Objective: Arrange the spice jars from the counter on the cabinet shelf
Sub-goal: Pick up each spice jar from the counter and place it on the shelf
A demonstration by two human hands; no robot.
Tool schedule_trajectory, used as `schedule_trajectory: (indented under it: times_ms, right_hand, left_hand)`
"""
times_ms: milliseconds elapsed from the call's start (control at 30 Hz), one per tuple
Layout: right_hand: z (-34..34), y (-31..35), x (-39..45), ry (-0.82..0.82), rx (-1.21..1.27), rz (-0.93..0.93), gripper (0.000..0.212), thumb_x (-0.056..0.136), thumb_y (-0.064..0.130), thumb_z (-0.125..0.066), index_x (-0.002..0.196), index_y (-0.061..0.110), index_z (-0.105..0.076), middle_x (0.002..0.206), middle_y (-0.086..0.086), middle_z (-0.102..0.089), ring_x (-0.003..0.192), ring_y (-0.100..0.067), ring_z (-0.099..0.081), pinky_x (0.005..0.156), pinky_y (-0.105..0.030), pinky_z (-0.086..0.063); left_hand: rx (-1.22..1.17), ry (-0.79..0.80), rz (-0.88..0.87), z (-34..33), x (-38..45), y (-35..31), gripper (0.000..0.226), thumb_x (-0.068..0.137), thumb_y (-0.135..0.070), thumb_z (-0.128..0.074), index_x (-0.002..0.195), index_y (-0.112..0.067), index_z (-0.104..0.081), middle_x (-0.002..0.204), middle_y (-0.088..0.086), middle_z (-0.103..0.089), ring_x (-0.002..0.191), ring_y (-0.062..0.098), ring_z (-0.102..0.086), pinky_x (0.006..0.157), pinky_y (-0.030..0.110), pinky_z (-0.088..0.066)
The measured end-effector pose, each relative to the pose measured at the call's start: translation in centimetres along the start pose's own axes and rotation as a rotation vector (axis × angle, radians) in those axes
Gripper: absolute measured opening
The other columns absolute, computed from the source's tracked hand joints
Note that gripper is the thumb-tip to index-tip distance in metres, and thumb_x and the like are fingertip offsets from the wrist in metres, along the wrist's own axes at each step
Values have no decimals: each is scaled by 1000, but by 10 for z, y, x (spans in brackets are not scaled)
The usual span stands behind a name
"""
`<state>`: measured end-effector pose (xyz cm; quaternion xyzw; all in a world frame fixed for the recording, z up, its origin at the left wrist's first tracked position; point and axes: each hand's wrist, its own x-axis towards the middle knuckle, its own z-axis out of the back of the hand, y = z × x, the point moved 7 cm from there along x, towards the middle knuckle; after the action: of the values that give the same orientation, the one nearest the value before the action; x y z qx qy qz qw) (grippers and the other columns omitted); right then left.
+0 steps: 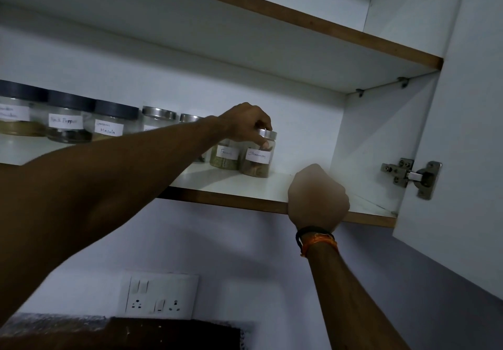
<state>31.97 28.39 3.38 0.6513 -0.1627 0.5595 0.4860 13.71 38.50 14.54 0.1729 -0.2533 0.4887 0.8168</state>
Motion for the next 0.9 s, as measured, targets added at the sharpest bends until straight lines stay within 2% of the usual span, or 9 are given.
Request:
schedule_trajectory:
  times_ms: [200,400,733,833,900]
  right_hand:
    - [-1,0,0,0,12,-5,32,85,29,-43,79,10,-68,59,-4,-59,51,-15,-47,60,-23,-38]
    - [1,1,0,-10,20,-2,30,84,28,-44,77,10,-67,57,5,-48,50,-14,-45,60,-22,-35]
    - [-1,-1,0,-7,9,-5,33,84,29,-42,79,10,-68,58,2,-50,51,-14,-45,59,-22,-34]
    - [-2,-1,1,2,0,-10,35,84,31,-40,79,11,-68,58,1,-53,52,-14,-46,60,-23,-36]
    - [-3,-1,1,9,-18,-14,35,84,31,-39,79,11,-68,59,0,-54,52,-14,-46,59,-23,-35]
  left_hand:
    - [21,-11,34,-14,14,13,44,88,-40,-72,122,-12,-69,119,6,-72,100,21,-63,74,29,-43]
    - [20,-49,47,-22,20,21,42,88,-39,-72,119,-12,-70,116,6,-72,100,23,-64,75,28,-42]
    - [16,-43,44,-25,23,22,43,88,-40,-72,120,-12,-69,117,5,-72,100,23,-64,75,29,-44]
    - [60,-9,38,-23,24,20,46,89,-40,-70,126,-12,-67,125,7,-70,108,25,-64,78,29,-43]
    - [72,1,46,-20,23,18,53,90,-41,-69,135,-13,-61,138,6,-62,123,27,-58,90,35,-44]
